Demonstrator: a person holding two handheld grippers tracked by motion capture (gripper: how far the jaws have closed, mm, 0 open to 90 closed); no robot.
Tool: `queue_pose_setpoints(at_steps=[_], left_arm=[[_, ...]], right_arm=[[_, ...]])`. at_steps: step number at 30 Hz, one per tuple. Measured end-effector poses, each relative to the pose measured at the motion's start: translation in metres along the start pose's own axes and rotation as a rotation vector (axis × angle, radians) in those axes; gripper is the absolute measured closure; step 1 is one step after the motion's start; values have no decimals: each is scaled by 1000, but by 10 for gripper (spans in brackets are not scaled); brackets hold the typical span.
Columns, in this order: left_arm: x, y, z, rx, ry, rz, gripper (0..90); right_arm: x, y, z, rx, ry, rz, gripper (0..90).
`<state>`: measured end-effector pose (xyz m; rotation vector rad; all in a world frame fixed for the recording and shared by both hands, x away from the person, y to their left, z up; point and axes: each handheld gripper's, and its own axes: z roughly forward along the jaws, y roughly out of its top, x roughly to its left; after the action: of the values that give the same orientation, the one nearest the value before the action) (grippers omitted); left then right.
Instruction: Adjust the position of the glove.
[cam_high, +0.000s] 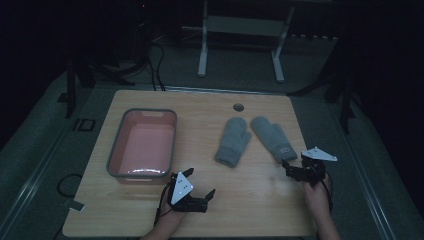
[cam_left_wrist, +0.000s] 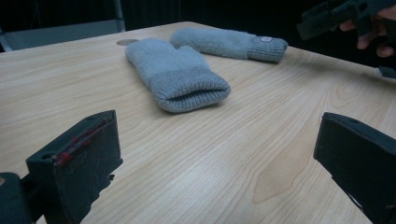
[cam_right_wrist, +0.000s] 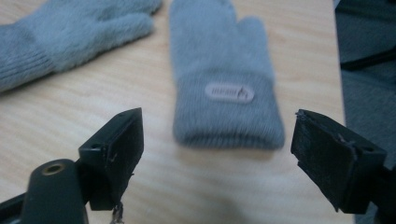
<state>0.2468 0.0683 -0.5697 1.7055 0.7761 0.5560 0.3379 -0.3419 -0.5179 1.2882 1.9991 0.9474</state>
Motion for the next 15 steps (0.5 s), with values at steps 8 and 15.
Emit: queue_pose_setpoints(at_steps=[8,15], left_arm=[[2,0,0,1,-7,-18,10],[3,0,0,-2,-13,-26,10]], right_arm=[[2,30,11,-11,100,-33,136],[10,48,23,-9,133,-45,135]])
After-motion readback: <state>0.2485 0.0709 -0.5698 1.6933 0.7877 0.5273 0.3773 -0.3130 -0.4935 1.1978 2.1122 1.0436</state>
